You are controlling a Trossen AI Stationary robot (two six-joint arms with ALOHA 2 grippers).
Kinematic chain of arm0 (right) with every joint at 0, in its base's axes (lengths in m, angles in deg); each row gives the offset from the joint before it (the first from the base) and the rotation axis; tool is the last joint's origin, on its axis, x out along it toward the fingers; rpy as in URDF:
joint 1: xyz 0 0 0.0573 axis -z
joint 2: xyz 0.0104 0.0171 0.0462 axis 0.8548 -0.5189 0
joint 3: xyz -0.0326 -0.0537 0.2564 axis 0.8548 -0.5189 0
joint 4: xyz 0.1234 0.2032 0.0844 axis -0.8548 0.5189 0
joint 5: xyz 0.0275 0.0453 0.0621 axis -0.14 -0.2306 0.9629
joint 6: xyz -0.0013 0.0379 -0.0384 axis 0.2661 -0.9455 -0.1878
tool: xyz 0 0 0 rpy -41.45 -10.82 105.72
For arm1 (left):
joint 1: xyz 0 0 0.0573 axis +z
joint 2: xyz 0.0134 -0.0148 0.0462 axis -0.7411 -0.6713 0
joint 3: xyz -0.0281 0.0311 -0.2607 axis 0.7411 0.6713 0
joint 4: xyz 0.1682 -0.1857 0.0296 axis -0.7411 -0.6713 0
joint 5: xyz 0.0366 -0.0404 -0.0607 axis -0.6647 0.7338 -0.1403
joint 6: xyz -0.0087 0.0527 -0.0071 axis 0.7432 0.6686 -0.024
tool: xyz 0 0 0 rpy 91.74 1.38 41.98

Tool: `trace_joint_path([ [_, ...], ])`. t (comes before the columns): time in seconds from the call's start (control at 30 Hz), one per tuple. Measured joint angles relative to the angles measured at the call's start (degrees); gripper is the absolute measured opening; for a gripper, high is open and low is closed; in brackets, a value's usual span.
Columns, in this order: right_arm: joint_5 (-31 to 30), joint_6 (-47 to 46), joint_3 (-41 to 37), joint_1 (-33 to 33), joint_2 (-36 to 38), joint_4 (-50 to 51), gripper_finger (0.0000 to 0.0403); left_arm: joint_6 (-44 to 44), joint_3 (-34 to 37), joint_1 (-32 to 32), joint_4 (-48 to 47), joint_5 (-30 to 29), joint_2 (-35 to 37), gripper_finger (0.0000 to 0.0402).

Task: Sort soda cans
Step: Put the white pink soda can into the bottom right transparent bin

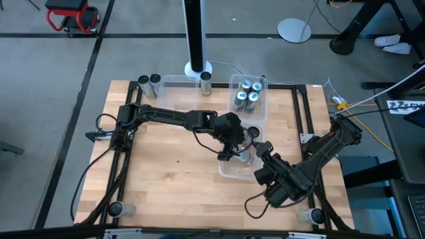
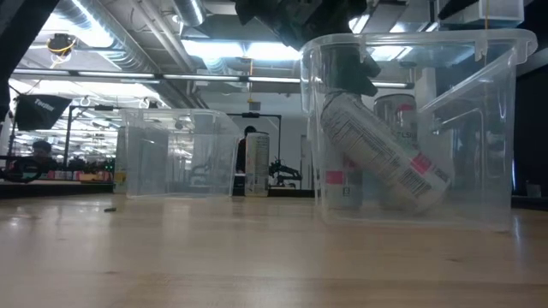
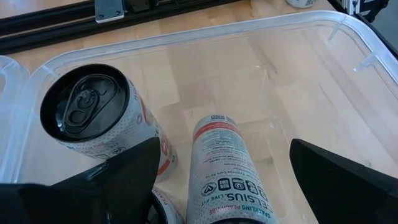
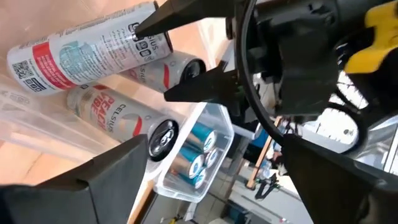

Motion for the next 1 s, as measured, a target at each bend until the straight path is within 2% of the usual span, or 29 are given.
trace_joint_path([
  [0.33, 1.7, -8.0, -4.7, 0.0, 0.0, 0.1, 0.0365, -0.5, 0.0, 0.0, -0.6, 0.0, 0.6, 0.0347],
  [0.53, 1.6, -8.5, -5.6, 0.0, 0.0, -1.7, 0.0365, -0.8, 0.1, 0.0, -0.6, -1.2, 2.9, 0.0347],
  [0.77, 1.8, -8.4, -5.6, 0.0, 0.0, -2.3, 0.0365, -0.8, 0.1, 0.0, -3.7, -2.2, 8.3, 0.0347],
  [1.0, 2.7, -6.8, -5.6, 0.0, 0.0, -6.4, 0.0365, -2.3, 0.0, 0.0, -12.3, -4.8, 18.5, 0.0347],
])
